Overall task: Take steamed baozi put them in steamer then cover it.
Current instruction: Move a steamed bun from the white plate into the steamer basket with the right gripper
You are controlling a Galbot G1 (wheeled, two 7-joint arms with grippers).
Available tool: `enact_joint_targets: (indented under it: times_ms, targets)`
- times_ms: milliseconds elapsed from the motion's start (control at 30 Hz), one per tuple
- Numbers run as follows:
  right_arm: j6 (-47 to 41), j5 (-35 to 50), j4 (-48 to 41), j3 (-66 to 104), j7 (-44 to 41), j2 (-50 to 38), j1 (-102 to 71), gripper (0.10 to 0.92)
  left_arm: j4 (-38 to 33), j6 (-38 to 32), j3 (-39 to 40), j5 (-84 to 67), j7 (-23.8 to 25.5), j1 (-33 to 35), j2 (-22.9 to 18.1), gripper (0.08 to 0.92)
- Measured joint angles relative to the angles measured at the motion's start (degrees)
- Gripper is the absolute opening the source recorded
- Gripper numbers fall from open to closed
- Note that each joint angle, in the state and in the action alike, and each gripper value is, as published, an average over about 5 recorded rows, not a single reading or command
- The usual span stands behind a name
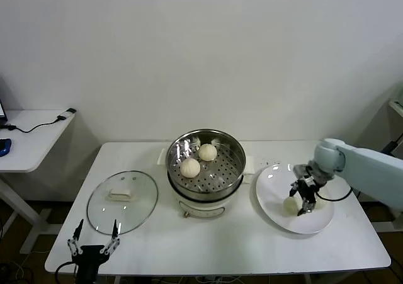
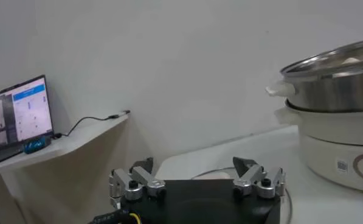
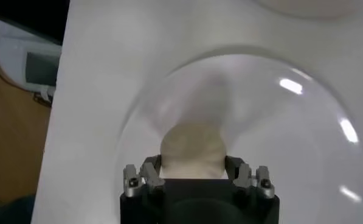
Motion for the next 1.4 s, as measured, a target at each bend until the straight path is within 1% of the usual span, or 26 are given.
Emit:
enact_joint_targets:
  times_ms: [333,633,833,1000,1400]
  targets:
    - [16.2,-2.4,-2.3,-5.8,-2.0,9.8,17.1,0.685,-0.5,0.5,0.9,0.7,0.1,-0.3,0.4,0.823]
    - [27.6,-5.3,-2.5,-5.9,-2.3,21.3,23.5,0.686,-0.7,1.0,1.3,0.6,0.2,-0.3,0.9,0.823]
    - [32.4,-7.6,-1.9,-5.3,-1.8,28.8,23.4,0.687,-0.9,1.3,1.7,0.7,0.2,-0.2,1.4,0.823]
    - [35.6,-10.1,-1.2,-5.3,-1.2,33.2,21.5,0.687,-1.1,1.8,2.3,1.0,0.2,-0.8,1.5,0.823]
    - [39.1,-13.0,1.3,-7.3,-0.6,37.1,16.5,0.687,0.1,1.4,1.6,0.6,0.3,-0.6,2.0,0.823]
